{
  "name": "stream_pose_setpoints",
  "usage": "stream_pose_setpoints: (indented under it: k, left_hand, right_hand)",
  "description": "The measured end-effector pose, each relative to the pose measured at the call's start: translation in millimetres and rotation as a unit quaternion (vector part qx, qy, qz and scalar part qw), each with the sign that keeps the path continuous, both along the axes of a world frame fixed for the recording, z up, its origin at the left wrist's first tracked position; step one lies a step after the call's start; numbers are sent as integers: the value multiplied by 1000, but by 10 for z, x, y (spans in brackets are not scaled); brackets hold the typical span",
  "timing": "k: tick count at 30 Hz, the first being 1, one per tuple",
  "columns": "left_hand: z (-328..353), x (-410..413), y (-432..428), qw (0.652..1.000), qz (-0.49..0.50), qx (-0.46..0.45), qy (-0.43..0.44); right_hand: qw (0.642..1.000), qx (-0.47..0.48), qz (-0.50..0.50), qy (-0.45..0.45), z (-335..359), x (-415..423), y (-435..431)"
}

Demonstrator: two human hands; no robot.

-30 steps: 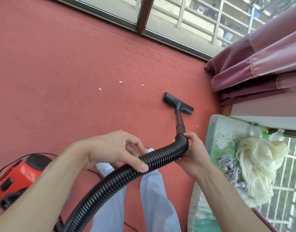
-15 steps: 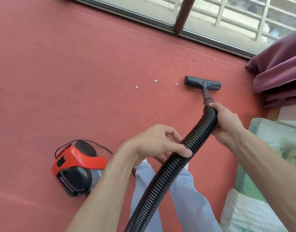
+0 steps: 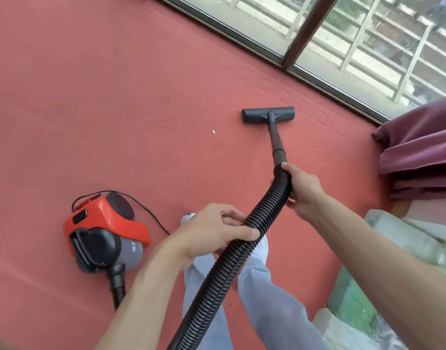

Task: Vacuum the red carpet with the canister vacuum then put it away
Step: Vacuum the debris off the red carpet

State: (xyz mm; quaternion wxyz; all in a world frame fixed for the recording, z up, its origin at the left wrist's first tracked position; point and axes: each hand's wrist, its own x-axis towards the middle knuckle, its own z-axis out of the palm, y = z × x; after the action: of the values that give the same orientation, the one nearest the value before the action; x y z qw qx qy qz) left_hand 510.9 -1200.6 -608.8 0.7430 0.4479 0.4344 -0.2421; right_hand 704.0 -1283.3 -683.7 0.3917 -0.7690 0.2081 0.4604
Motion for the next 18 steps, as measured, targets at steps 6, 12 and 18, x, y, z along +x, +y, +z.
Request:
stream_pose_setpoints:
  k: [6, 12, 18]
  left_hand:
    - [255, 39, 60, 995, -52, -51, -71]
    - [400, -173, 355, 989, -125, -46, -57]
    - [186, -254, 144, 1000, 0, 28, 0]
  right_hand:
    - [993, -5, 112, -33, 382, 138, 17]
    - [991, -8, 129, 16, 446, -204, 0]
    - [993, 4, 117, 7, 79, -309, 311]
